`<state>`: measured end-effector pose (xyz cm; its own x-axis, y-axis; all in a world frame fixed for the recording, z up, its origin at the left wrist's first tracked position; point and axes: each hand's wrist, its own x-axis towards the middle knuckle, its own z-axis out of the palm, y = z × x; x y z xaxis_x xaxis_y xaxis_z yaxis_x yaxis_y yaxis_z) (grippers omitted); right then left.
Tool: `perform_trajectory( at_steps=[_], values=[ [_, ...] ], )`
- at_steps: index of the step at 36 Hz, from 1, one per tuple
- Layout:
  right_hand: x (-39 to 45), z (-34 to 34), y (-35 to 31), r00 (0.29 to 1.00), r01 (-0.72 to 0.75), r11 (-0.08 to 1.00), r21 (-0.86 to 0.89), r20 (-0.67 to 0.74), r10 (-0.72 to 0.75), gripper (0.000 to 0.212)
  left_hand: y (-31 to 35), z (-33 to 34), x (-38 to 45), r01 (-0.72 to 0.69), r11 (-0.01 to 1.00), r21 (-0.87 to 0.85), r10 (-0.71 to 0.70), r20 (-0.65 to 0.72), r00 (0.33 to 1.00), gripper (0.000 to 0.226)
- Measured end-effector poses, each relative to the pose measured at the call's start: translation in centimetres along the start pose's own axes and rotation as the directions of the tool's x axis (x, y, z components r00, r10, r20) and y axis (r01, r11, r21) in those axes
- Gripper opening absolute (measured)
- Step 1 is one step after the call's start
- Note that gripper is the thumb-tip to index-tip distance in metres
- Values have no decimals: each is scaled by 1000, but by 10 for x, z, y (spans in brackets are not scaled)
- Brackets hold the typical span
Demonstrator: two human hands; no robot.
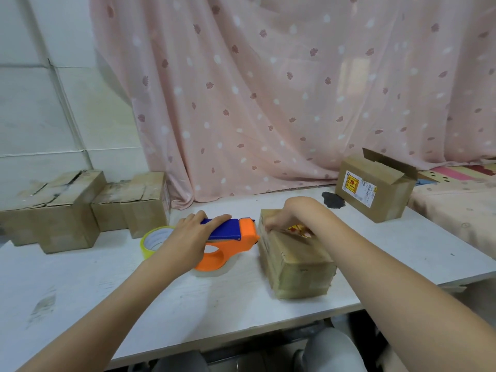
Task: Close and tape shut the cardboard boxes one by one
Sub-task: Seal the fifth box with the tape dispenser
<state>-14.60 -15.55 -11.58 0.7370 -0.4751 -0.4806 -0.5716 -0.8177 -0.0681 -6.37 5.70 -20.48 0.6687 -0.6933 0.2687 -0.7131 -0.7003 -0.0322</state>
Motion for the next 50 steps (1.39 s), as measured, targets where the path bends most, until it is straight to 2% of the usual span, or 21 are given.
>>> perform_trajectory(
  at_steps=[4,6,9,17,19,25,27,30,32,36,38,40,42,44,49,50],
  values=[
    [3,-6,13,996,-28,963,268,89,5,85,-5,2,-3,-53,994,-99,40,-130,991,87],
    [7,-7,22,992,-43,914,404,126,-10,92,-11,2,-2,-96,989,-113,71,-205,976,88],
    [18,-3,36,992,-35,822,569,117,-38,97,-15,-5,0,-107,990,-95,82,-234,969,87],
    [34,7,73,990,2,669,743,94,-107,86,-20,-8,-4,-120,990,-70,97,-268,958,88],
    [37,12,78,988,9,633,774,91,-125,85,-17,-5,-3,-115,991,-67,96,-238,967,89],
    [44,39,80,987,87,511,855,-5,-160,84,-10,7,-1,-85,995,-57,69,-251,966,95],
    [45,45,79,986,91,495,864,-8,-168,78,-7,6,1,-71,996,-55,57,-224,973,93],
    [42,46,81,986,76,578,812,23,-163,77,-5,3,6,-82,995,-60,66,-237,969,88],
    [41,44,85,988,76,611,788,23,-152,68,-3,4,10,-80,995,-52,65,-250,966,87],
    [39,42,85,991,92,560,823,-23,-129,58,5,3,12,-74,997,-29,66,-221,973,84],
    [38,43,77,986,164,632,757,-150,-77,49,7,2,11,-68,997,-42,59,-197,979,83],
    [34,43,67,918,280,804,525,-392,-63,38,7,2,10,-58,998,-23,53,-199,978,84],
    [29,45,58,788,391,890,234,-584,-193,32,8,3,10,-56,998,11,57,-197,979,84],
    [22,50,53,693,476,878,41,-633,-346,32,11,3,10,-53,998,45,60,-189,980,84],
    [10,64,52,679,603,794,-73,-476,-559,31,18,-1,11,-21,997,74,34,-180,983,81],
    [12,66,53,682,605,789,-110,-441,-584,36,19,-3,11,-22,998,67,34,-174,984,80]
  ],
)
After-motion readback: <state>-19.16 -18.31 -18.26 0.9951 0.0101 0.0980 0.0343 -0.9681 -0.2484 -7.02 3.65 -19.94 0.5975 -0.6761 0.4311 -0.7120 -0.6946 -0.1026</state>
